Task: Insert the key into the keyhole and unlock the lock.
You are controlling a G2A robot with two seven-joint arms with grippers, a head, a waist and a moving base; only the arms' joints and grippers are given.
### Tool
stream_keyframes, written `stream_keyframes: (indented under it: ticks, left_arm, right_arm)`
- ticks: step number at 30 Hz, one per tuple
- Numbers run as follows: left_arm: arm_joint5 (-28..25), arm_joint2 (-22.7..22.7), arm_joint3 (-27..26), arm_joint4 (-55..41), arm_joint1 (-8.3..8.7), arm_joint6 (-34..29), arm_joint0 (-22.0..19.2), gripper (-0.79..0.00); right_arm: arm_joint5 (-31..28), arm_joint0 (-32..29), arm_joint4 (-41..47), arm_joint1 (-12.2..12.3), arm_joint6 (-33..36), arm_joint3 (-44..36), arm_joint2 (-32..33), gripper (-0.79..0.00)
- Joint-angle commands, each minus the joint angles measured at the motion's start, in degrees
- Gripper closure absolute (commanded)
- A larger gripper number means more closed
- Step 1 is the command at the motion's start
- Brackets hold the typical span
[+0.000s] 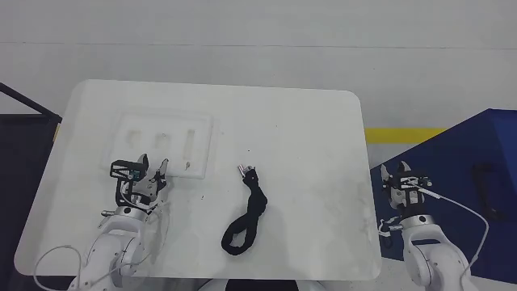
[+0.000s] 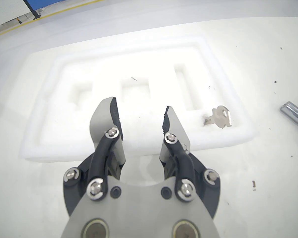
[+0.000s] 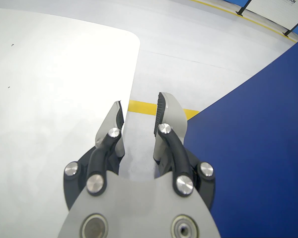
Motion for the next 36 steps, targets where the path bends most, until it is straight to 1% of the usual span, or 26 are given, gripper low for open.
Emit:
stream_keyframes:
  ticks: [1,6,7,9,11,13,14,16,18,20,21,23,24,26,28,30,31,36]
  left_arm:
    - [0.0,0.0,0.0,0.0,0.0,0.0,0.0,-0.359]
    - [0.0,0.0,0.0,0.0,0.0,0.0,0.0,-0.359]
    - [0.0,-0.1,-0.2,-0.6,-0.02,-0.3,-0.1,-0.785]
    - [-1.2,-1.1,-2.9,-4.6,-0.04,-4.8,-0.3,-0.785]
    - [-2.4,-3.0,-8.2,-10.9,-0.03,-11.3,0.5,-0.785]
    - [-1.1,-6.0,-15.1,-17.6,0.03,-19.8,0.8,-0.785]
    - [-0.4,-7.4,-18.2,-20.5,0.12,-25.2,0.9,-0.785]
    - [2.6,-10.2,-23.7,-26.1,0.4,-38.0,-0.7,-0.785]
    - [6.0,-12.0,-26.7,-28.8,0.93,-52.5,-3.9,-0.785]
    - [10.1,-11.6,-27.3,-30.9,1.5,-67.1,-8.8,-0.785]
    - [11.7,-10.7,-26.5,-30.6,1.86,-74.0,-11.9,-0.785]
    - [14.6,-7.6,-23.4,-27.9,2.5,-85.0,-18.7,-0.785]
    - [16.0,-5.3,-20.7,-25.7,2.79,-88.0,-21.9,-0.785]
    - [16.3,-0.6,-16.6,-25.3,3.26,-88.0,-26.4,-0.785]
    - [16.3,1.9,-12.9,-25.2,3.6,-88.0,-29.8,-0.785]
    - [16.3,4.2,-10.0,-26.5,3.8,-88.0,-32.2,-0.785]
    - [16.3,5.0,-9.0,-27.5,3.87,-88.0,-32.8,-0.785]
    - [16.3,5.0,-9.0,-27.5,3.87,-88.0,-32.8,-0.785]
  right_arm:
    - [0.0,0.0,0.0,0.0,0.0,0.0,0.0,-0.269]
    - [0.0,0.0,0.0,0.0,0.0,0.0,0.0,-0.273]
    - [0.0,0.0,0.0,0.0,0.0,0.0,0.0,-0.785]
    - [0.0,0.0,0.0,0.0,0.0,0.0,0.0,-0.785]
    - [0.0,0.0,0.0,0.0,0.0,0.0,0.0,-0.785]
    - [0.0,0.0,0.0,0.0,0.0,0.0,0.0,-0.785]
    - [0.0,0.0,0.0,0.0,0.0,0.0,0.0,-0.785]
    - [0.0,0.0,0.0,0.0,0.0,0.0,0.0,-0.785]
    - [0.0,0.0,0.0,0.0,0.0,0.0,0.0,-0.785]
    - [0.0,0.0,0.0,0.0,0.0,0.0,0.0,-0.785]
    - [0.0,0.0,0.0,0.0,0.0,0.0,0.0,-0.785]
    - [0.0,0.0,0.0,0.0,0.0,0.0,0.0,-0.785]
    - [0.0,0.0,0.0,0.0,0.0,0.0,0.0,-0.785]
    - [0.0,0.0,0.0,0.0,0.0,0.0,0.0,-0.785]
    - [0.0,0.0,0.0,0.0,0.0,0.0,0.0,-0.785]
    - [0.0,0.0,0.0,0.0,0.0,0.0,0.0,-0.785]
    - [0.0,0.0,0.0,0.0,0.0,0.0,0.0,-0.785]
    - [0.0,0.0,0.0,0.0,0.0,0.0,0.0,-0.785]
